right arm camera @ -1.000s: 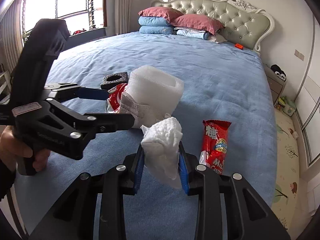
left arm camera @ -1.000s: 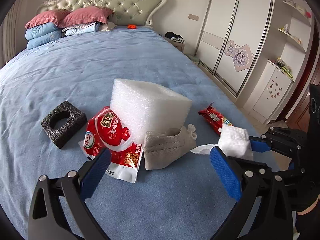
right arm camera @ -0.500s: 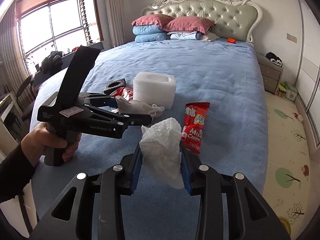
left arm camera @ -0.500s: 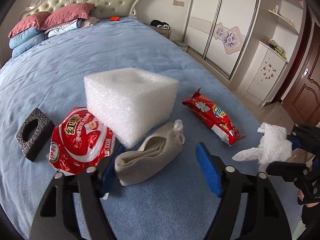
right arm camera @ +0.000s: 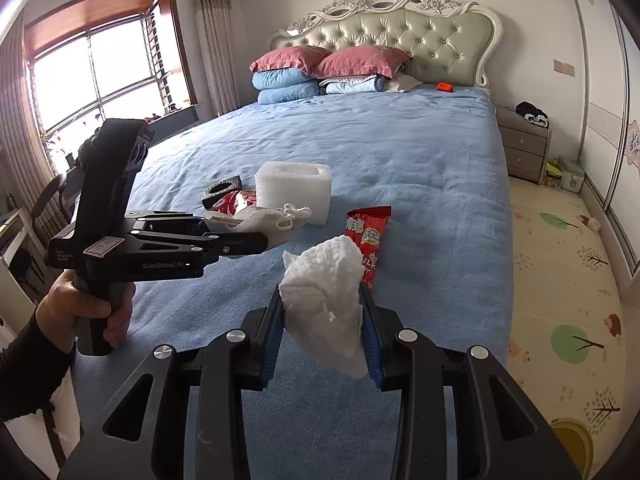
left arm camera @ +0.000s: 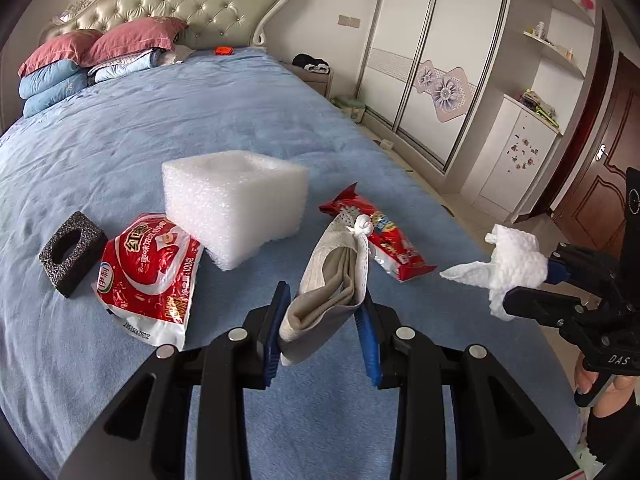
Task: Collect trash
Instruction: 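Grasp the grey sock with the left tool while the right tool grasps the white tissue, then carry the sock and tissue over the yellow bin and open both tools, then move both tools back over the foam and wrappers on the bed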
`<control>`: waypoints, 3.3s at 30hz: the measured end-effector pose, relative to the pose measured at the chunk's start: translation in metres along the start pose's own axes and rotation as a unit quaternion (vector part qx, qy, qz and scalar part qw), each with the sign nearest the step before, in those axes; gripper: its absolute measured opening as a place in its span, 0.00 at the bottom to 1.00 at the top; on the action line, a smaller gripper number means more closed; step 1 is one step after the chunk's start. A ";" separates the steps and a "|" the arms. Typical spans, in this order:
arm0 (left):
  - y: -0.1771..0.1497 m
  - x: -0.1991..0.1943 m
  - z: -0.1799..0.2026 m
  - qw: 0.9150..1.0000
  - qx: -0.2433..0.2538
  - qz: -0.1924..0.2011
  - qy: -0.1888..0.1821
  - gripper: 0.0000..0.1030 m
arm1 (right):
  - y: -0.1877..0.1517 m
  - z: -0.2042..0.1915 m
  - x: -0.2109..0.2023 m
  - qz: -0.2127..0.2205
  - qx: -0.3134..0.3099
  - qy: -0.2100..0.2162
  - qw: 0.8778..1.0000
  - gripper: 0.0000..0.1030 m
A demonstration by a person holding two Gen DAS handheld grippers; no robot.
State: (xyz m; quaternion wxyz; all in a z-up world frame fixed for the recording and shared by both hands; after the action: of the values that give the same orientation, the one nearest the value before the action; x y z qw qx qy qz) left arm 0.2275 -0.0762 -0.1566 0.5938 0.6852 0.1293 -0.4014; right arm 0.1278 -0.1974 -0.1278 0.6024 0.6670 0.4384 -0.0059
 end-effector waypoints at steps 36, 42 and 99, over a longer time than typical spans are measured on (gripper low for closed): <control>-0.035 0.042 0.394 0.957 0.219 -0.089 -0.168 0.33 | -0.183 0.178 -0.267 0.071 0.198 -0.237 0.948 0.34; -0.044 0.077 0.436 0.950 0.230 -0.123 -0.173 0.33 | -0.213 0.208 -0.272 0.065 0.233 -0.246 0.939 0.34; 0.002 -0.019 0.244 0.990 0.137 0.040 -0.007 0.96 | -0.092 0.117 -0.211 0.121 0.119 -0.179 0.969 0.92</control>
State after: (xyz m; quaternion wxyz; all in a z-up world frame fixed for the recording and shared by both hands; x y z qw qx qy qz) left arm 0.1199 -0.2949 -0.1348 0.5111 0.7617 0.0414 -0.3960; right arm 0.0045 -0.4241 -0.1199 0.5836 0.7702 0.2355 -0.1040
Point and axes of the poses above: each gripper's, at about its wrist camera, not at the fingertips, and x roughly the way its jaws point, z to its right, y to its top, the point moved 8 cm from there along x, roughly the way its jaws point, and after that the axes turned 11 degrees about y, right-handed, at the moved point
